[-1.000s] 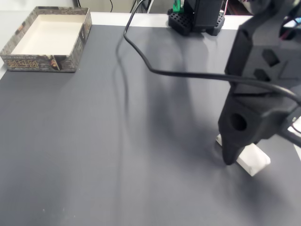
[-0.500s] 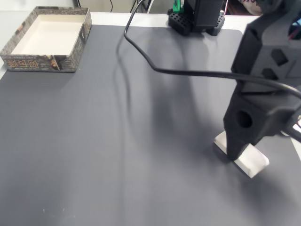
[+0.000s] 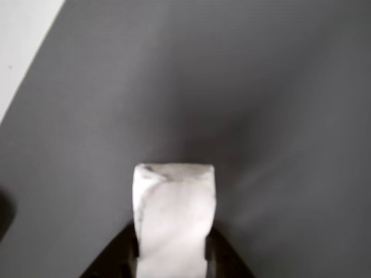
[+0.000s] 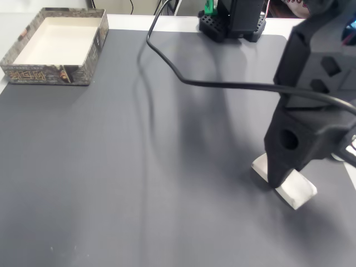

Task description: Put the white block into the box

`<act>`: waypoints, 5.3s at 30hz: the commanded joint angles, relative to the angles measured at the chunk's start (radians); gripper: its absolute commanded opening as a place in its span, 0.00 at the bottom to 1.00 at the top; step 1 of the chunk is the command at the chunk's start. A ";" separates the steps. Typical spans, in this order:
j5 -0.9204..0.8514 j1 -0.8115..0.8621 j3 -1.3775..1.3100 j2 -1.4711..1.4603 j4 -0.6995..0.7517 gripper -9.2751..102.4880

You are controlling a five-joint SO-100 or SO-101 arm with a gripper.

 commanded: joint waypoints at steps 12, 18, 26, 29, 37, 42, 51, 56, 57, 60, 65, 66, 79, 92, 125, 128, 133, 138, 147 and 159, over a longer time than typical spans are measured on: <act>-0.002 0.043 0.087 0.262 0.023 0.07; -0.006 0.074 0.163 0.383 0.023 0.07; -0.012 0.126 0.290 0.558 0.021 0.07; -0.018 0.137 0.319 0.589 0.023 0.07; -0.014 0.173 0.364 0.604 0.037 0.07; 0.015 0.284 0.506 0.715 0.025 0.07; 0.127 0.560 0.729 0.899 -0.011 0.07; 0.206 0.709 0.776 0.969 -0.014 0.07; 0.215 0.739 0.779 0.979 -0.014 0.07; 0.255 0.825 0.781 0.999 -0.015 0.07; 0.328 0.969 0.778 0.999 -0.025 0.07; 0.342 0.997 0.776 0.997 -0.028 0.07; 0.512 1.253 0.621 0.822 -0.060 0.07; 0.626 1.341 0.380 0.568 -0.064 0.07; 0.686 1.318 0.212 0.252 -0.057 0.07; 0.686 1.319 0.212 0.252 -0.058 0.07; 0.683 1.324 0.215 0.255 -0.057 0.07; 0.658 1.331 0.238 0.270 -0.060 0.07; 0.658 1.339 0.245 0.295 -0.084 0.22; 0.661 1.331 0.265 0.307 -0.095 0.33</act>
